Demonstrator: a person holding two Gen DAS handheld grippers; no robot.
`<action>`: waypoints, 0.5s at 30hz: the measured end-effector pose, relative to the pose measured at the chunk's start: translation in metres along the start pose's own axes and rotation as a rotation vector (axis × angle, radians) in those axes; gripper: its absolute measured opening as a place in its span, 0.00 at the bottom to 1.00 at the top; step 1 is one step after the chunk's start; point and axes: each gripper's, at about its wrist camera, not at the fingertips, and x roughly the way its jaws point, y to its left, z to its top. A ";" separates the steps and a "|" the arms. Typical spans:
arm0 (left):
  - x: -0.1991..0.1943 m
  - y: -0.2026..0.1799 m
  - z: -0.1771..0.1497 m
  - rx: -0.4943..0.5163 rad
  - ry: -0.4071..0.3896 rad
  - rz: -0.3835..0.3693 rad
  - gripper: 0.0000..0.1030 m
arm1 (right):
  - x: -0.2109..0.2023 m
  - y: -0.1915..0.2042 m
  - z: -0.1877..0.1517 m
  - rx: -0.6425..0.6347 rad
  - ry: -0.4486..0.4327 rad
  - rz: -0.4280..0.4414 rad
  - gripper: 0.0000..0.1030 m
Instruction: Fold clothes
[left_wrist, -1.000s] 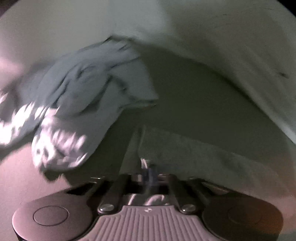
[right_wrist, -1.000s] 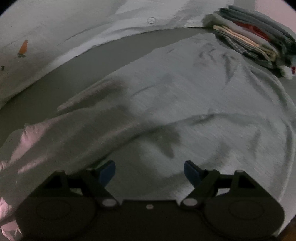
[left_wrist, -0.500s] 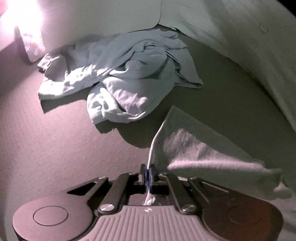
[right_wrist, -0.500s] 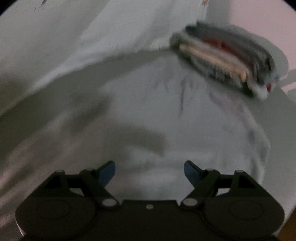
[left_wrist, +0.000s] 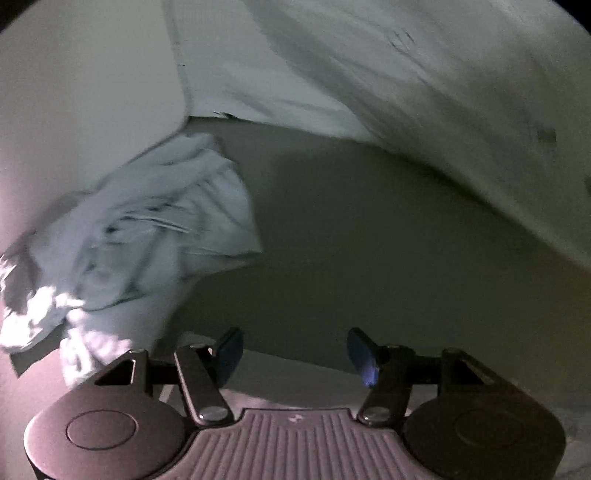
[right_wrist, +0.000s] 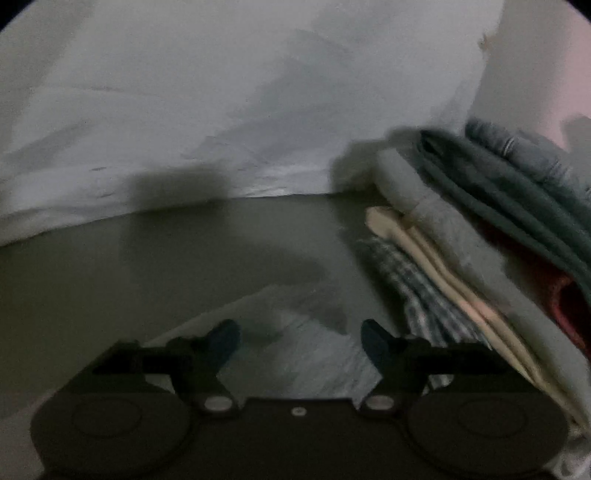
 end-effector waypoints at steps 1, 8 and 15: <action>0.003 -0.008 -0.003 0.013 0.004 0.003 0.62 | 0.009 -0.002 0.003 0.014 0.017 0.031 0.67; 0.018 -0.036 -0.023 0.101 0.036 0.046 0.64 | -0.005 -0.006 0.036 -0.038 -0.151 0.018 0.10; 0.022 -0.037 -0.021 0.145 0.036 0.075 0.77 | 0.022 -0.022 0.054 -0.149 -0.100 -0.107 0.29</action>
